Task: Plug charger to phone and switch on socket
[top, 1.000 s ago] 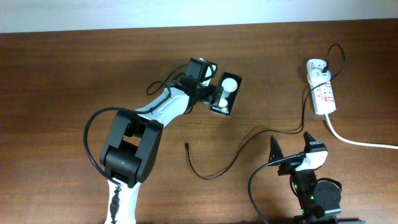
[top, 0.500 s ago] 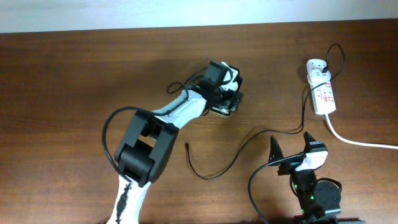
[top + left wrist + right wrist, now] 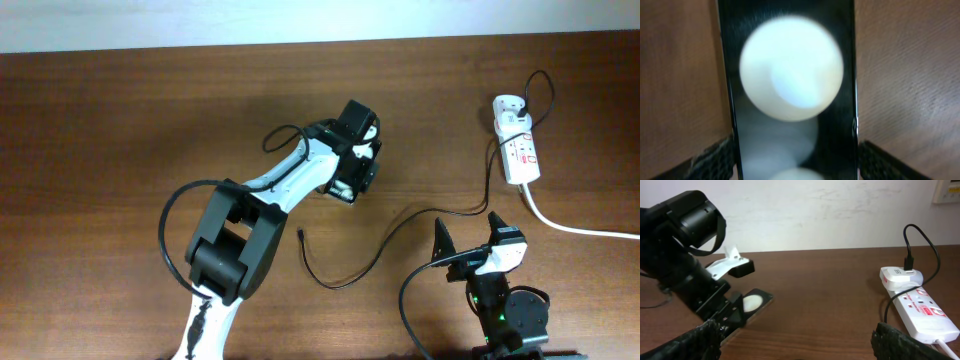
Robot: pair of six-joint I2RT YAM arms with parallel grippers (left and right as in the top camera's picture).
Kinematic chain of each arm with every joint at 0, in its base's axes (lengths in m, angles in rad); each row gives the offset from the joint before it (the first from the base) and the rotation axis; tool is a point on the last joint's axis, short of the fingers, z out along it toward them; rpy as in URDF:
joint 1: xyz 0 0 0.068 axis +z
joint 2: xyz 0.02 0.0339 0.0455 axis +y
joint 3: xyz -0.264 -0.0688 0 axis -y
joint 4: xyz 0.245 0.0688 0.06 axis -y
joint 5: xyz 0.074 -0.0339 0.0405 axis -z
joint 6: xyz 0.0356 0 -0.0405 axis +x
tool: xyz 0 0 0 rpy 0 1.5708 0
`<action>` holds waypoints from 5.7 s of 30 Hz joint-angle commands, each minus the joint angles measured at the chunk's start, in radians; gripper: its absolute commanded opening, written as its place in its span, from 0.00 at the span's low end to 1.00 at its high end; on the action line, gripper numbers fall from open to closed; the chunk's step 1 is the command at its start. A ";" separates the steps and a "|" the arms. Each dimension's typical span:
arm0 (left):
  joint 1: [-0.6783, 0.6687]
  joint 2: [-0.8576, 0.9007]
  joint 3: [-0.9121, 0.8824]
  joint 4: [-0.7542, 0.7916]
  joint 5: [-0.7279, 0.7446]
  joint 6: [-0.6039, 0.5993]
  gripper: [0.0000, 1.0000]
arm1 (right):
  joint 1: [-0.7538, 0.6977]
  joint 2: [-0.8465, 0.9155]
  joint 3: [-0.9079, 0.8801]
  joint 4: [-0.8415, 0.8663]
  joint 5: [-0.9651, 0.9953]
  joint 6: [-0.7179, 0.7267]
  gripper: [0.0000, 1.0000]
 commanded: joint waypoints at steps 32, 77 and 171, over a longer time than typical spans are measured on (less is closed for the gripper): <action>0.019 -0.114 -0.081 -0.011 -0.040 0.231 0.99 | 0.006 -0.006 -0.005 -0.006 0.009 0.003 0.99; 0.072 0.100 0.147 -0.190 0.029 0.099 0.99 | 0.006 -0.006 -0.005 -0.006 0.009 0.003 0.99; 0.254 0.181 0.121 -0.367 0.124 -0.183 0.99 | 0.006 -0.006 -0.005 -0.006 0.009 0.003 0.99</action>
